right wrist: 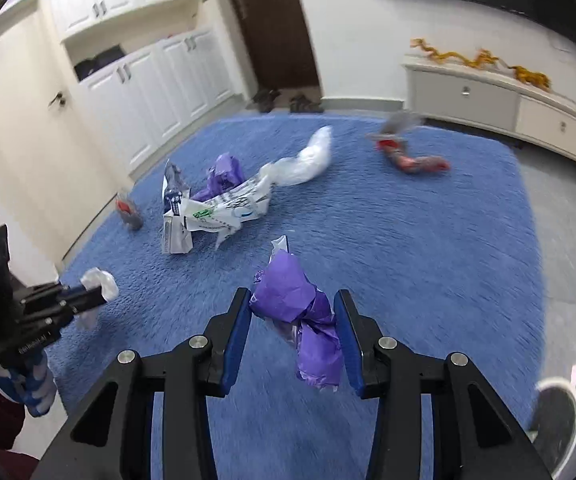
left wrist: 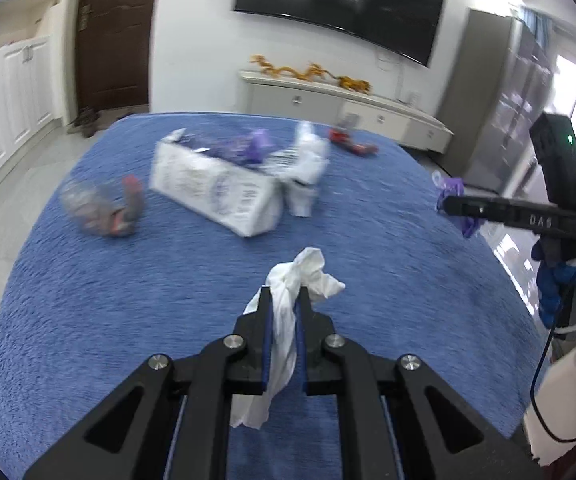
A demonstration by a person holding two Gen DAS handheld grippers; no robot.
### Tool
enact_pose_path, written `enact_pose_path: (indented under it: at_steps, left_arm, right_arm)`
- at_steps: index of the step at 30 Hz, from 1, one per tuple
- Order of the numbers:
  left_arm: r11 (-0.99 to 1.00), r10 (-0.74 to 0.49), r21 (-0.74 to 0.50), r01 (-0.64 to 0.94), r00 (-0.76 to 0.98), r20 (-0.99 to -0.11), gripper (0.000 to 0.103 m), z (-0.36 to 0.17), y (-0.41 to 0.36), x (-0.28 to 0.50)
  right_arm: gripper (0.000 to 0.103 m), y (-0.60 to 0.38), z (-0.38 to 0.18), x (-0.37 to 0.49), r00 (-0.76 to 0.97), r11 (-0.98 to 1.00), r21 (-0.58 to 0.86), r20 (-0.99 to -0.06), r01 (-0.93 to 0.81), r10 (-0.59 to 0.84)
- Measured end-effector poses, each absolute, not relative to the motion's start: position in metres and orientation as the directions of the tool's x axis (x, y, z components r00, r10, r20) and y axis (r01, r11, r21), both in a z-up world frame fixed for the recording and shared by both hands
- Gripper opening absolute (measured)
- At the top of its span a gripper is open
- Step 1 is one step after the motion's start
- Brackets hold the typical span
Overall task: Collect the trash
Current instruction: 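Carry tissue and purple wrapper over the bin and open both grippers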
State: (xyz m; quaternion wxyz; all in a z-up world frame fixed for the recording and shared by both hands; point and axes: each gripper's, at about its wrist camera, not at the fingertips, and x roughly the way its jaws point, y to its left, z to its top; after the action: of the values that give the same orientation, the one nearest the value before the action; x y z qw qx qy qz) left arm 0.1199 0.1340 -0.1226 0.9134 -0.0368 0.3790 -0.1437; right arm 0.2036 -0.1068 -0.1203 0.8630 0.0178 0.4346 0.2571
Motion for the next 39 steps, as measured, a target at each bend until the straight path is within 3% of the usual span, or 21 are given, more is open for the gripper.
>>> enact_pose_path:
  at_steps: [14,24,31,37,38,39]
  left_arm:
    - [0.856,-0.456,-0.172,0.488,0.553,-0.697,0.009,-0.085,-0.002,0.123]
    - [0.693,-0.537,-0.160,0.703,0.355,-0.765,0.009,-0.088,-0.199,0.166]
    - [0.637,-0.540,-0.228,0.737,0.215,-0.814,0.011,-0.130,-0.315,0.205]
    - [0.635,-0.519,-0.256,0.728,0.157,-0.840,0.013,-0.166,-0.369,0.230]
    - [0.638,-0.518,-0.262,0.724,0.151,-0.842,0.019,-0.170,-0.374,0.234]
    - [0.638,-0.515,-0.270,0.722,0.139,-0.846,0.032,-0.174,-0.379,0.237]
  right_arm:
    - [0.042,-0.295,-0.105,0.122,0.647,0.956,0.271,-0.711,-0.110,0.276]
    - [0.042,-0.418,-0.176,0.095,0.621,0.928,0.339,-0.764,0.157,0.174]
    - [0.043,-0.464,-0.233,0.099,0.569,0.893,0.346,-0.812,0.287,0.132]
    - [0.045,-0.485,-0.268,0.108,0.542,0.876,0.353,-0.830,0.330,0.130]
    - [0.046,-0.489,-0.273,0.109,0.539,0.873,0.352,-0.833,0.337,0.128]
    - [0.046,-0.493,-0.277,0.108,0.536,0.873,0.348,-0.836,0.343,0.123]
